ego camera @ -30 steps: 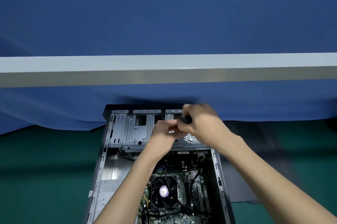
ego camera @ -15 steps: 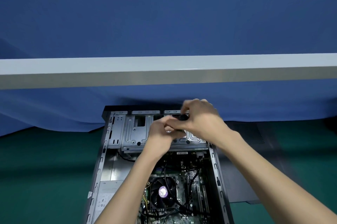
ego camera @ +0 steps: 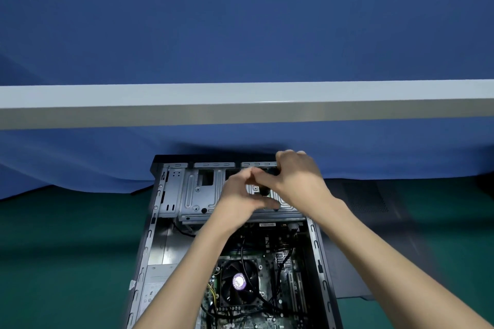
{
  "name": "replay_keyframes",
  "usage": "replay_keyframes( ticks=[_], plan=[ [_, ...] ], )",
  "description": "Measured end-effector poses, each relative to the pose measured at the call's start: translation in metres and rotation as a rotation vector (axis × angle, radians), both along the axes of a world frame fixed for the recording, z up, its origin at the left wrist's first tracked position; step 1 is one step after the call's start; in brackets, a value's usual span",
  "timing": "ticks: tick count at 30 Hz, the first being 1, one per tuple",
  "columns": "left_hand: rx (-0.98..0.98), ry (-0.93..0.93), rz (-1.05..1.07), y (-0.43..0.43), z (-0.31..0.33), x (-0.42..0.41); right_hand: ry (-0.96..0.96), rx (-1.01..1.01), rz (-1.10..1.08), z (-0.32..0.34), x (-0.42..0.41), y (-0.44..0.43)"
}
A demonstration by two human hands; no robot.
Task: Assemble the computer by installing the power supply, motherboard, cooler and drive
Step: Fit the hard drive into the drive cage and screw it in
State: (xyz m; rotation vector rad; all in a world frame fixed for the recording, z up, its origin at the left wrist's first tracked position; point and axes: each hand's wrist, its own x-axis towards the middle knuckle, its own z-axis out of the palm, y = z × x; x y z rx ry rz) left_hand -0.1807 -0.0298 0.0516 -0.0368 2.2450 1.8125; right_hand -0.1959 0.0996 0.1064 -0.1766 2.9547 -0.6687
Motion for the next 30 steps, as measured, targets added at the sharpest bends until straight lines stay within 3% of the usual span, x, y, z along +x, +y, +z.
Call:
replay_keyframes(
  ticks=[2,6,10,15,19,23,28,30],
  plan=[
    [0.0,-0.002,0.043,0.001,0.0,0.0,0.011,0.02,0.016,0.001,0.001,0.002],
    [0.185,-0.115,0.123,-0.002,-0.001,-0.009,-0.011,-0.097,0.108,0.001,0.003,0.007],
    [-0.035,0.013,0.036,-0.001,-0.003,0.003,0.033,0.025,0.001,-0.001,0.002,0.002],
    [0.134,-0.065,0.143,-0.001,-0.003,-0.007,0.001,-0.115,0.088,0.006,0.0,0.005],
    [-0.037,0.033,0.071,0.0,-0.003,0.0,-0.025,-0.006,-0.002,0.006,-0.003,-0.001],
    [0.065,-0.007,0.178,0.004,-0.003,-0.005,-0.07,-0.022,0.042,0.004,-0.006,-0.001],
    [0.087,-0.008,0.104,0.004,-0.005,0.002,-0.061,-0.058,-0.083,-0.007,-0.003,-0.001],
    [0.146,-0.007,0.112,0.004,-0.006,0.0,-0.066,-0.169,-0.104,-0.012,0.002,0.001]
  ],
)
